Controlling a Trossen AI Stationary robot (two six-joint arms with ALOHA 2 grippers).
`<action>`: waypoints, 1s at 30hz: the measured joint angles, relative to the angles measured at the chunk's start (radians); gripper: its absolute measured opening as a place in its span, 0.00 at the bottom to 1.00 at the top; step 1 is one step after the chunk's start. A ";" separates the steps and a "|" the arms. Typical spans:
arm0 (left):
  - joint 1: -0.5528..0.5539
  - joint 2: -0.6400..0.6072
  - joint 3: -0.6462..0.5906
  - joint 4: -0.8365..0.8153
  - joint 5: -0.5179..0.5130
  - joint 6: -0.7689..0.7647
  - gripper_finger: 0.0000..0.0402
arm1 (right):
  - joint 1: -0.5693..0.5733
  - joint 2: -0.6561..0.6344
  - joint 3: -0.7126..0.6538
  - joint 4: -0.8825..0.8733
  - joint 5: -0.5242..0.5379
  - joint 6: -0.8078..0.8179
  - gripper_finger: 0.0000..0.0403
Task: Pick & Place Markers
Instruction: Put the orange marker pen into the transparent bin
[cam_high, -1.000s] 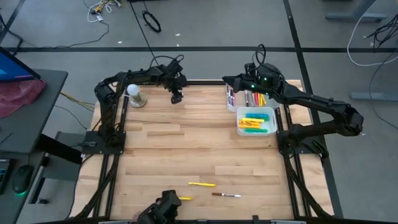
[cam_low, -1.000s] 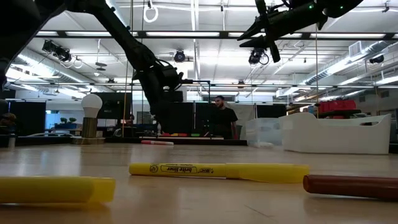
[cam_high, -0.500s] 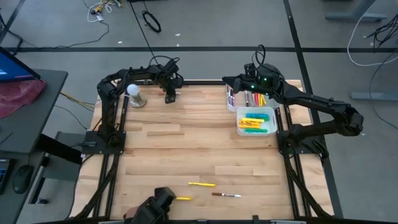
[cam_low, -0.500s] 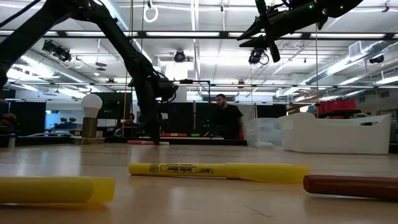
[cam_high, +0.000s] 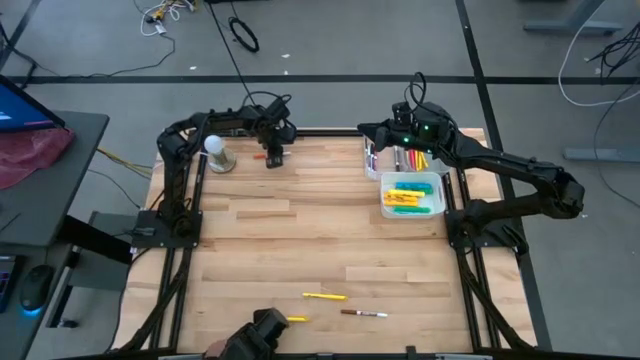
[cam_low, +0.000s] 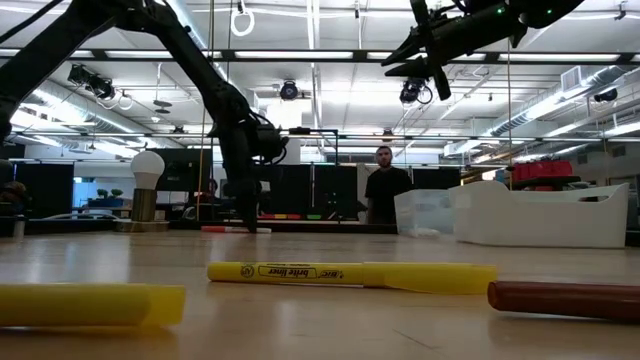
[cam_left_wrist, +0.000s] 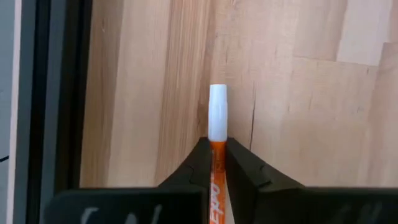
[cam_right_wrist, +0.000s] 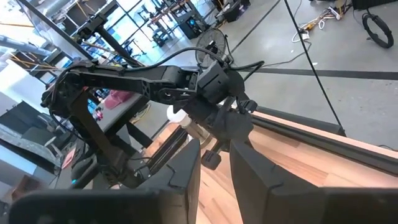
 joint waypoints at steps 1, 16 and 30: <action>-0.005 -0.004 -0.001 -0.007 0.001 -0.009 0.06 | 0.000 0.000 0.000 -0.001 0.000 0.000 0.21; -0.037 -0.296 -0.006 0.172 0.482 -0.511 0.06 | 0.000 0.006 0.000 -0.278 -0.017 -0.071 0.22; -0.118 -0.383 -0.004 1.036 0.723 -1.362 0.06 | 0.167 0.134 0.000 0.272 0.019 -0.226 0.57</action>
